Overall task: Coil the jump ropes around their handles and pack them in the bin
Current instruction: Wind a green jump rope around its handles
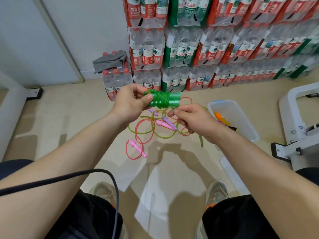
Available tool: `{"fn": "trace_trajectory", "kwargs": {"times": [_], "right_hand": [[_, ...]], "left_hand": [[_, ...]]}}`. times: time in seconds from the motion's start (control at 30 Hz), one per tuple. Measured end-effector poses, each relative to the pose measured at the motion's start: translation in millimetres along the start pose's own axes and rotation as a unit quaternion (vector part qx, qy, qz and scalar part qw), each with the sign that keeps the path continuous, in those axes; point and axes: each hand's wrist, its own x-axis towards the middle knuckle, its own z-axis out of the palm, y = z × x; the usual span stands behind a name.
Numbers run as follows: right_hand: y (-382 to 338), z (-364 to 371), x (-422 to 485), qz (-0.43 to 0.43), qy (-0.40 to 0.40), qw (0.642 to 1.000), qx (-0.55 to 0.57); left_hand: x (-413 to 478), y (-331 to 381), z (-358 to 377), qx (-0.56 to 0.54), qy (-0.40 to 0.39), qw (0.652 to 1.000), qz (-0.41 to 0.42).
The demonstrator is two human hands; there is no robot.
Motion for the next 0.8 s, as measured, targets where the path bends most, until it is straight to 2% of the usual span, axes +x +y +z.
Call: {"fn": "trace_trajectory", "kwargs": {"times": [0.1,0.27,0.43,0.5,0.63,0.8], "right_hand": [[-1.8,-4.1,-2.6,0.019,-0.034,0.998,-0.050],[-3.9,1.6,-3.3,-0.042,0.006,0.969,-0.242],[-1.2,-3.3,1.1,-0.060,0.031,0.952,-0.297],[-3.4,-1.6,-2.5,-0.074,0.034,0.960,-0.268],[-6.1,-6.8,-6.3,-0.058,0.031,0.997,-0.039],[6.5,-13.2,3.6,-0.002,-0.070,0.995,0.071]], "left_hand": [[4.5,-4.4,-1.1,0.054,0.022,0.998,0.018],[6.8,-12.5,3.0,0.140,0.038,0.989,0.036],[6.0,-11.1,5.3,0.155,0.042,0.986,0.038],[4.9,-10.8,6.3,0.125,0.040,0.991,0.025],[4.3,-8.7,3.8,0.014,0.030,0.999,-0.028],[8.1,-6.0,-5.0,0.027,-0.003,0.999,-0.021]]}}
